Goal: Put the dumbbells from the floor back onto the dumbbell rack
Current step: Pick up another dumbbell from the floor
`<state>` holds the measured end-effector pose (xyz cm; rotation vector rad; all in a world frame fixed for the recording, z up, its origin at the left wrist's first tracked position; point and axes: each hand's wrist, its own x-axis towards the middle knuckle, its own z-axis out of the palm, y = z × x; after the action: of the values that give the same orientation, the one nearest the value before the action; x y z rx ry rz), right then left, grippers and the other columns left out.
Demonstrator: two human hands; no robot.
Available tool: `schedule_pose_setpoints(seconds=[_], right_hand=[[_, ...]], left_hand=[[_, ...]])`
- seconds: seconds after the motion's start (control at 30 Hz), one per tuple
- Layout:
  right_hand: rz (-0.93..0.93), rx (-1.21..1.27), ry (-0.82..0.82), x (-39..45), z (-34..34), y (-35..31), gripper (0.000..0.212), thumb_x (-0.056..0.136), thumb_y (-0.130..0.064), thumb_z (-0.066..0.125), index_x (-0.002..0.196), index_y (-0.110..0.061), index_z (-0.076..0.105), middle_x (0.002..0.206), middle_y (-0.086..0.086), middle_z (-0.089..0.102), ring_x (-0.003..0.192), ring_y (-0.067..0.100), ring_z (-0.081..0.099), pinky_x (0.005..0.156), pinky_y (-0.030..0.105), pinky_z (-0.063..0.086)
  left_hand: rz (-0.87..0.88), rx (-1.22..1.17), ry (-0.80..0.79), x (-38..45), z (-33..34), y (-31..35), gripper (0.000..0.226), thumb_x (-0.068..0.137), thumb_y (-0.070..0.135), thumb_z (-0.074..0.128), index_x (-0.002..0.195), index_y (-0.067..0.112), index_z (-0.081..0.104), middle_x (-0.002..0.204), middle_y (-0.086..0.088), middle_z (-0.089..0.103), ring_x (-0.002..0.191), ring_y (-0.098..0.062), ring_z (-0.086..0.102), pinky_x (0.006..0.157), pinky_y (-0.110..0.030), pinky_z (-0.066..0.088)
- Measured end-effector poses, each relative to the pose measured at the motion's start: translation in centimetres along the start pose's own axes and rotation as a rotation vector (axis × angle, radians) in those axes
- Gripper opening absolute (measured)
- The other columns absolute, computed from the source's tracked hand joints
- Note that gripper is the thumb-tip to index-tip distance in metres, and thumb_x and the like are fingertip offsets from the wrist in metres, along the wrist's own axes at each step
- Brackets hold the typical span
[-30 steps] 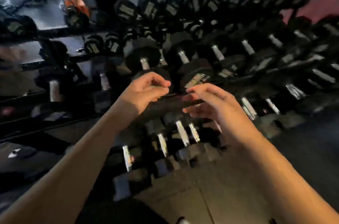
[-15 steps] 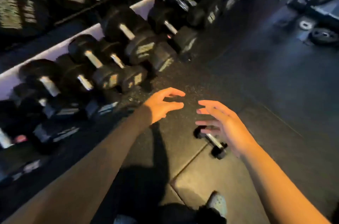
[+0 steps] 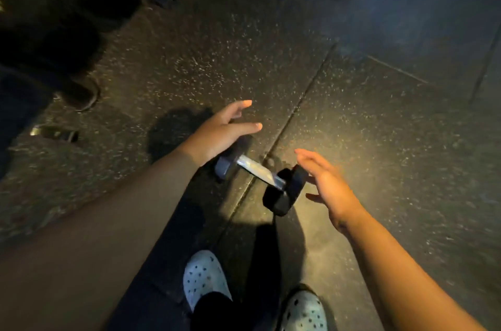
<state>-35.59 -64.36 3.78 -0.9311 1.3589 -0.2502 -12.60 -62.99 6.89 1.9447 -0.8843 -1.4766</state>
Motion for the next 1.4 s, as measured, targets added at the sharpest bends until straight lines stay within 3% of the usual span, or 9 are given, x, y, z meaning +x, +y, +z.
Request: schedule_pose_setpoints(seconds=[0.2,0.33,0.5,0.7,0.8,0.9,1.13,1.23,1.4], right_hand=[[0.021,-0.040,0.213,10.6,2.3,10.6,0.062,0.090,-0.028,0.071,0.147,-0.027,0.048,0.135,0.002,0.057,0.115,0.020,0.058,0.101,0.036,0.046],[0.085,-0.010,0.325,13.4,2.6,10.9,0.087,0.082,-0.020,0.070,0.159,-0.025,0.029,0.129,0.005,0.061,0.114,0.030,0.062,0.103,0.050,0.050],[0.103,0.045,0.288,12.8,3.0,10.7,0.077,0.088,-0.006,0.066,0.156,-0.020,0.032,0.090,0.000,0.062,0.084,0.022,0.062,0.085,0.046,0.056],[0.049,0.080,0.269,8.7,3.4,6.8,0.100,0.086,-0.002,0.071,0.163,-0.028,0.013,0.083,0.007,0.060,0.072,0.020,0.057,0.068,0.036,0.053],[0.104,0.090,0.270,3.2,3.3,1.2,0.082,0.072,-0.004,0.078,0.145,-0.017,0.043,0.103,0.017,0.068,0.087,0.030,0.065,0.076,0.041,0.055],[0.091,0.066,0.235,-3.9,3.3,-5.4,0.038,0.074,0.007,0.073,0.109,-0.004,0.062,0.086,0.017,0.065,0.071,0.026,0.059,0.061,0.032,0.048],[-0.089,-0.099,0.126,-24.4,10.5,-24.7,0.124,0.031,-0.031,0.085,0.149,-0.025,0.046,0.134,0.012,0.065,0.123,0.030,0.061,0.111,0.046,0.043],[-0.228,-0.209,-0.022,-33.4,16.0,-33.9,0.107,0.060,-0.013,0.093,0.154,-0.021,0.041,0.148,0.010,0.054,0.135,0.030,0.051,0.113,0.045,0.039],[-0.565,-0.371,-0.255,-46.6,29.3,-44.8,0.085,0.070,-0.017,0.086,0.146,-0.020,0.050,0.136,0.003,0.059,0.121,0.025,0.056,0.097,0.039,0.045]], left_hand=[[-0.139,0.209,0.062,10.6,2.5,-10.8,0.079,0.081,0.033,0.080,0.150,0.032,0.042,0.149,-0.004,0.047,0.134,-0.025,0.048,0.103,-0.032,0.040],[-0.172,0.248,0.087,13.3,3.2,-12.0,0.058,0.080,0.015,0.075,0.134,0.023,0.056,0.126,-0.007,0.060,0.105,-0.024,0.059,0.077,-0.029,0.047],[-0.179,0.294,0.064,12.3,3.0,-11.1,0.053,0.081,0.005,0.070,0.130,0.017,0.056,0.097,-0.001,0.056,0.081,-0.016,0.056,0.060,-0.028,0.044],[-0.144,0.170,0.214,6.5,2.0,-10.2,0.069,0.085,0.010,0.070,0.147,0.024,0.045,0.124,-0.001,0.056,0.101,-0.016,0.055,0.089,-0.034,0.047],[-0.135,0.143,0.264,0.8,0.0,-6.0,0.070,0.085,0.011,0.071,0.149,0.025,0.044,0.122,0.000,0.056,0.110,-0.019,0.054,0.092,-0.035,0.046],[-0.128,0.096,0.295,-6.5,-3.4,0.0,0.072,0.085,0.014,0.072,0.149,0.030,0.043,0.132,-0.004,0.062,0.120,-0.023,0.059,0.103,-0.043,0.050],[-0.068,-0.014,0.546,-29.7,-16.2,15.7,0.080,0.089,0.022,0.069,0.153,0.046,0.026,0.145,0.006,0.055,0.128,-0.017,0.058,0.104,-0.038,0.051],[-0.039,-0.062,0.772,-40.2,-22.9,19.8,0.081,0.086,0.019,0.071,0.151,0.045,0.030,0.134,0.007,0.061,0.118,-0.016,0.063,0.098,-0.035,0.054],[0.061,-0.192,1.209,-57.1,-34.5,21.8,0.070,0.078,0.011,0.069,0.140,0.037,0.049,0.105,0.010,0.072,0.099,-0.014,0.068,0.079,-0.027,0.050]])
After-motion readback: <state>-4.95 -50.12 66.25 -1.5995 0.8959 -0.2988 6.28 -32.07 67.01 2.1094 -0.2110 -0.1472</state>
